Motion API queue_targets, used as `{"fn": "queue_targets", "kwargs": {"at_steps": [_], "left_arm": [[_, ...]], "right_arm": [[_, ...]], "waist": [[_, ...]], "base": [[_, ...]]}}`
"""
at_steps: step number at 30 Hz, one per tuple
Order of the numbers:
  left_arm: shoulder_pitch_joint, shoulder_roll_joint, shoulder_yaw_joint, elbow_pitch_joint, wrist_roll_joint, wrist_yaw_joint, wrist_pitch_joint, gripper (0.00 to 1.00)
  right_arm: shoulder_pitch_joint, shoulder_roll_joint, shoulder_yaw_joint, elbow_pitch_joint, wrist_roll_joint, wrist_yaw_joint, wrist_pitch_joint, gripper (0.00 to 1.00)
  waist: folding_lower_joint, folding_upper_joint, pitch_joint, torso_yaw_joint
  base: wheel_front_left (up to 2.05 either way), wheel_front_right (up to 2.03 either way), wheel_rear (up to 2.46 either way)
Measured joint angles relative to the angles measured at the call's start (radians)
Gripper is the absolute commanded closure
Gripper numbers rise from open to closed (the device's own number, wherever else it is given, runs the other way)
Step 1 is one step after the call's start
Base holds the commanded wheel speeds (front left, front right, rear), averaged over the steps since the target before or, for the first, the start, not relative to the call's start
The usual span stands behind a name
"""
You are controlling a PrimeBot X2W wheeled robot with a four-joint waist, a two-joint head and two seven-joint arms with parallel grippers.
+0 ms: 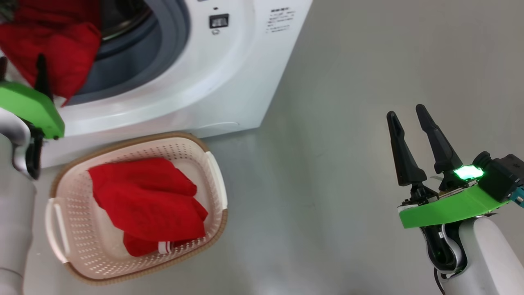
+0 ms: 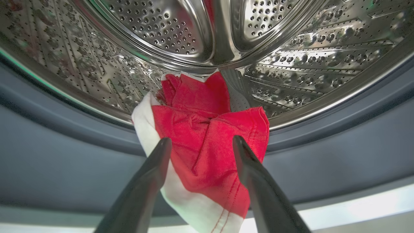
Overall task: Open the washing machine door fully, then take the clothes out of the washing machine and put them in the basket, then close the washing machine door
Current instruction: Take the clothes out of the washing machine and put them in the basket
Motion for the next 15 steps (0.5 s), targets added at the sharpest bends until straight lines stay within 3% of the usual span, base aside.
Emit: {"fn": "queue_targets", "kwargs": {"at_steps": [15], "left_arm": [[-0.203, 0.038, -0.040, 0.205, 0.035, 0.016, 0.076, 0.00]], "right_arm": [[-0.019, 0.029, -0.003, -0.009, 0.000, 0.000, 0.000, 0.00]], "waist": [[0.0000, 0.0000, 0.087, -0.079]], "base": [[0.00, 0.00, 0.00]]}}
